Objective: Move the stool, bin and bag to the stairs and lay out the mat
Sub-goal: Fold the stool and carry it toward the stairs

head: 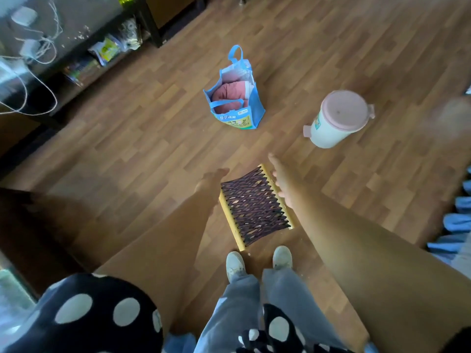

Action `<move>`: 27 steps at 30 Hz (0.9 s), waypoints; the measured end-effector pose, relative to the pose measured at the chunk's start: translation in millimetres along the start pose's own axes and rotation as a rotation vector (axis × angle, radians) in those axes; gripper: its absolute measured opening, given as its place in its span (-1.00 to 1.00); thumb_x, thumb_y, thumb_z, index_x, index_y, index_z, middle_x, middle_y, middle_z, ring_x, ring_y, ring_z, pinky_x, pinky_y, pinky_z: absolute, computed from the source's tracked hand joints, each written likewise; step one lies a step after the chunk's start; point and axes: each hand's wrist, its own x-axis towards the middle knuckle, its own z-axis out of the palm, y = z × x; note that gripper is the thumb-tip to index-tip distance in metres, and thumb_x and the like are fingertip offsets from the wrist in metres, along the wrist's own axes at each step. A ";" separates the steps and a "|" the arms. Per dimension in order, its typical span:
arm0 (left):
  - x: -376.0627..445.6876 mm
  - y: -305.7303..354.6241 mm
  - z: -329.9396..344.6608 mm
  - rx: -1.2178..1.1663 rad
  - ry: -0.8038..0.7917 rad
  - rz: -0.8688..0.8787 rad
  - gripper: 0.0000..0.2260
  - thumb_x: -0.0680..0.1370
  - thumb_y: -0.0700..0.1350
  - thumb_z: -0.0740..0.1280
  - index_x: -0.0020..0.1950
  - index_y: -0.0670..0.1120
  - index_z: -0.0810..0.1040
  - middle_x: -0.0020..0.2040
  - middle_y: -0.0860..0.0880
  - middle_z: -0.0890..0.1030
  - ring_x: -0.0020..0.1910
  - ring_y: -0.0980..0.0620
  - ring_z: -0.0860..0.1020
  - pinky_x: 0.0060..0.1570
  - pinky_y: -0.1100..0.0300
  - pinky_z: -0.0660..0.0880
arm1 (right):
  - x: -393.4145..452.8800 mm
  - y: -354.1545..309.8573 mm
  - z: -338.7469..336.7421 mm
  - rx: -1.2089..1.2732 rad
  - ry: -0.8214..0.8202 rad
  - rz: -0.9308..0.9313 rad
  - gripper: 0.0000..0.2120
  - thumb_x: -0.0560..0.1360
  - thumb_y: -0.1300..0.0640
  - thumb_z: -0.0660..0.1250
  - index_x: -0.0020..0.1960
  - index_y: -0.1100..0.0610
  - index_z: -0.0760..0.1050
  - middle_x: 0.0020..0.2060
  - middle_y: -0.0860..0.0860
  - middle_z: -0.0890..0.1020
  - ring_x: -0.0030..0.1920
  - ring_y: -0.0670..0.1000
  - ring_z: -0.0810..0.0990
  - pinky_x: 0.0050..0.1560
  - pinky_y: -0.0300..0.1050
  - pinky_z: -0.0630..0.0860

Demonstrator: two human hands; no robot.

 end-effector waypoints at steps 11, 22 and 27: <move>113.2 -15.3 44.7 0.143 0.120 -0.015 -0.42 0.50 0.06 0.37 0.48 0.01 0.29 -0.03 -0.05 0.49 -0.21 -0.02 0.46 -0.23 0.20 0.36 | 132.2 18.0 -7.5 -0.199 0.020 -0.080 -0.40 0.58 -0.27 0.07 0.44 0.10 0.33 0.35 0.12 0.43 0.20 0.14 0.44 0.14 0.00 0.32; 248.2 -124.0 100.3 0.208 0.162 -0.117 -0.32 0.47 0.04 0.40 0.53 0.07 0.18 0.21 -0.12 0.55 -0.22 -0.04 0.54 -0.20 0.09 0.46 | 277.7 93.9 -2.2 -0.379 0.016 -0.060 -0.34 0.54 -0.34 0.08 0.44 0.10 0.33 0.31 0.13 0.48 0.19 0.15 0.47 0.23 0.08 0.37; 288.5 -162.3 112.6 0.436 0.262 -0.070 -0.36 0.47 0.02 0.32 0.52 -0.01 0.20 0.32 -0.12 0.46 0.19 -0.21 0.51 0.09 -0.05 0.51 | 328.1 130.0 11.8 -0.489 0.046 -0.046 -0.37 0.52 -0.34 0.10 0.36 0.11 0.36 -0.11 0.01 0.49 -0.17 -0.01 0.48 -0.18 -0.06 0.41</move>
